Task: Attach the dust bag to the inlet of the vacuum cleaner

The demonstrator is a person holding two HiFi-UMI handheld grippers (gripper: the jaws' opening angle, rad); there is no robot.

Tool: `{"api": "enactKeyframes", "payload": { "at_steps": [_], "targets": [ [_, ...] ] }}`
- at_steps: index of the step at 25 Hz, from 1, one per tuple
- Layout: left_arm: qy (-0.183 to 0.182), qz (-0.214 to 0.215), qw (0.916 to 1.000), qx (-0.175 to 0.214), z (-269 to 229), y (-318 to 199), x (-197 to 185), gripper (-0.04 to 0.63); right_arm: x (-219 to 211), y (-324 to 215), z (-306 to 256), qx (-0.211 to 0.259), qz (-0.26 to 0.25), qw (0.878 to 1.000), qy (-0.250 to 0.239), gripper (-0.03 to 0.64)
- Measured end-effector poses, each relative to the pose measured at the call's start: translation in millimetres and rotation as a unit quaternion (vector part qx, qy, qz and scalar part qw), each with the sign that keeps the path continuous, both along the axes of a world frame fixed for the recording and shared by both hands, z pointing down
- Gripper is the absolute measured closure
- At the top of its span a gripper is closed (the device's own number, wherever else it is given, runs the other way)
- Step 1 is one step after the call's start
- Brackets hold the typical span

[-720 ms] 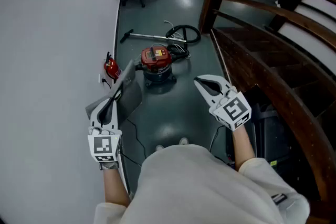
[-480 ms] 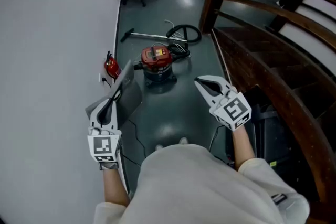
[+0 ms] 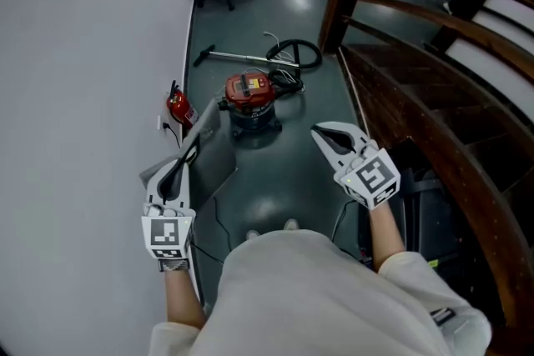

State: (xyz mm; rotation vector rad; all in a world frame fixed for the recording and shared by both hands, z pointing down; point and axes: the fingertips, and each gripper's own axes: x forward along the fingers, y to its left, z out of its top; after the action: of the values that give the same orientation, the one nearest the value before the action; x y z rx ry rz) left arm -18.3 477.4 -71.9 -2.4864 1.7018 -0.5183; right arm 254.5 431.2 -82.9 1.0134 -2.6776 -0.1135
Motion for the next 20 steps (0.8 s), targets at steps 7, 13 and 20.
{"api": "enactKeyframes", "payload": {
  "at_steps": [7, 13, 20],
  "targets": [
    [-0.007, -0.001, 1.0, -0.002, 0, 0, 13, 0.575, 13, -4, 5, 0.028, 0.002, 0.999, 0.029, 0.589],
    [0.002, -0.011, 0.9999, -0.007, 7, 3, 28, 0.575, 28, -2, 8, 0.021, -0.019, 0.999, 0.021, 0.589],
    [0.004, -0.028, 0.9995, -0.013, 15, 6, 50, 0.575, 29, 7, 20, 0.007, -0.063, 0.998, 0.003, 0.588]
  ]
}}
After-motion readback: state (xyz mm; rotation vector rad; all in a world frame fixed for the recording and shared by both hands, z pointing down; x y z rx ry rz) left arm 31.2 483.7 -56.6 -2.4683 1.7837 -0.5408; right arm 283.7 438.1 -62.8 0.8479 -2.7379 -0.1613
